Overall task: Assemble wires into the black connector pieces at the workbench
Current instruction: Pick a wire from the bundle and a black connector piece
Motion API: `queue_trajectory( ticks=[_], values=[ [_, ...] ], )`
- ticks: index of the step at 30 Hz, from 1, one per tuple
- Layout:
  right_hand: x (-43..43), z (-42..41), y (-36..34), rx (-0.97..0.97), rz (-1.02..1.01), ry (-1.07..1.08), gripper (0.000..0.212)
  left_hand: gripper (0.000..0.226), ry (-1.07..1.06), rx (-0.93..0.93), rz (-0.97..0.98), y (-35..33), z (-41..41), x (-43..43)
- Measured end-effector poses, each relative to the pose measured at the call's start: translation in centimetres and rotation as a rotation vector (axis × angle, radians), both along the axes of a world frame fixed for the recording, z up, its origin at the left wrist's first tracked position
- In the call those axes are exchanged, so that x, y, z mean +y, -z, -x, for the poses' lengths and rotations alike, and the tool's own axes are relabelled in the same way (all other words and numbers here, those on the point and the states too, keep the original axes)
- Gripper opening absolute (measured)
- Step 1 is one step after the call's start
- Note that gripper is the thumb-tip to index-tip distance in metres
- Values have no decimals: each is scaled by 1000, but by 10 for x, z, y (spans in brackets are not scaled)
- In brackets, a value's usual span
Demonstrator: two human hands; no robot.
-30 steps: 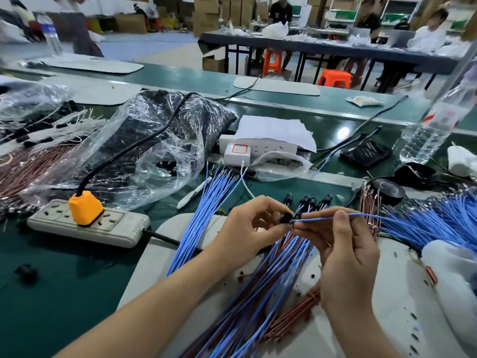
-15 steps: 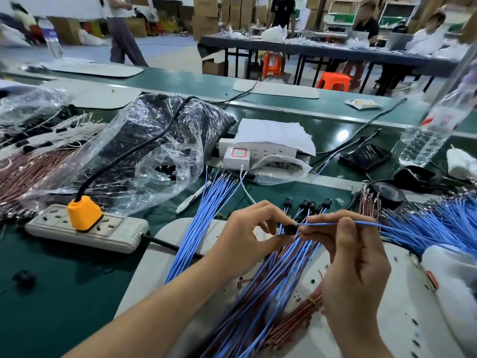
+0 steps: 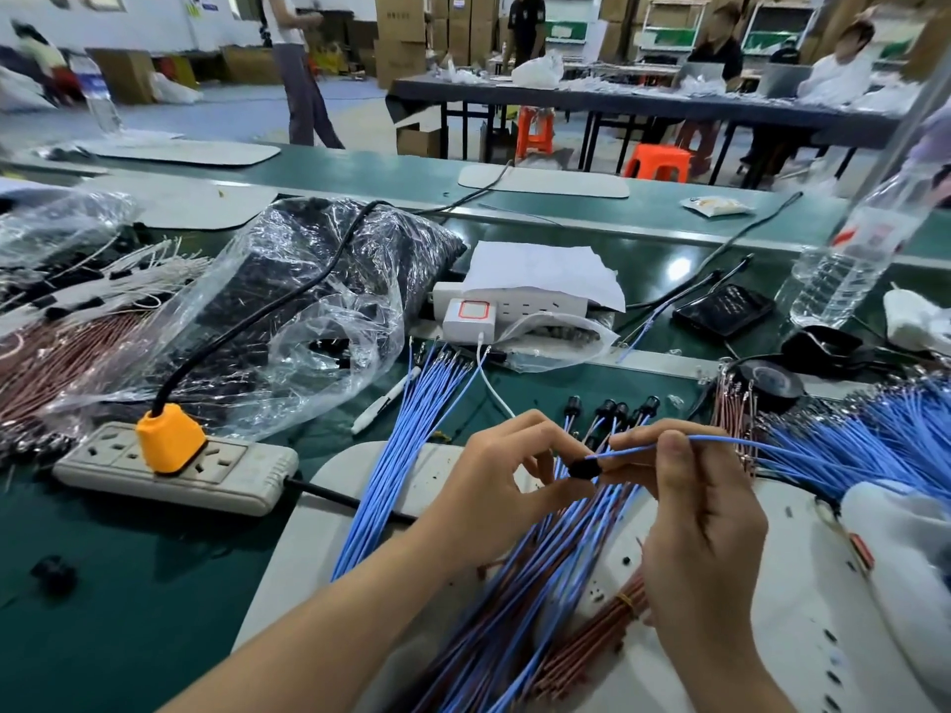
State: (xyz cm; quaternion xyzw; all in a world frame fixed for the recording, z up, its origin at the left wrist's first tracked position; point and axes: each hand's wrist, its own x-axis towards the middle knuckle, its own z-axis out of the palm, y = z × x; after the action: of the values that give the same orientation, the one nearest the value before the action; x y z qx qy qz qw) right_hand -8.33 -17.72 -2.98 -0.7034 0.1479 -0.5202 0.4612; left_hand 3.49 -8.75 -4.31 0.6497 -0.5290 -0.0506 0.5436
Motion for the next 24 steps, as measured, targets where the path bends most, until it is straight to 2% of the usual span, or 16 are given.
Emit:
queue_trajectory(
  ticks=[3,7,17,21,24],
  values=[
    [0,-1,2,49,18,34,23,18,-10,-24,4,1,2,-1],
    [-2,-1,1,-18,-15,21,23,18,-20,-12,15,0,1,-1],
    [-5,-5,8,149,32,15,21,15,-18,-26,27,-2,4,0],
    [-3,-8,8,206,-81,-76,17,15,-47,-41,47,-3,4,-1],
    [-5,-8,5,198,-208,-133,24,16,-47,3,55,-5,4,0]
  ],
)
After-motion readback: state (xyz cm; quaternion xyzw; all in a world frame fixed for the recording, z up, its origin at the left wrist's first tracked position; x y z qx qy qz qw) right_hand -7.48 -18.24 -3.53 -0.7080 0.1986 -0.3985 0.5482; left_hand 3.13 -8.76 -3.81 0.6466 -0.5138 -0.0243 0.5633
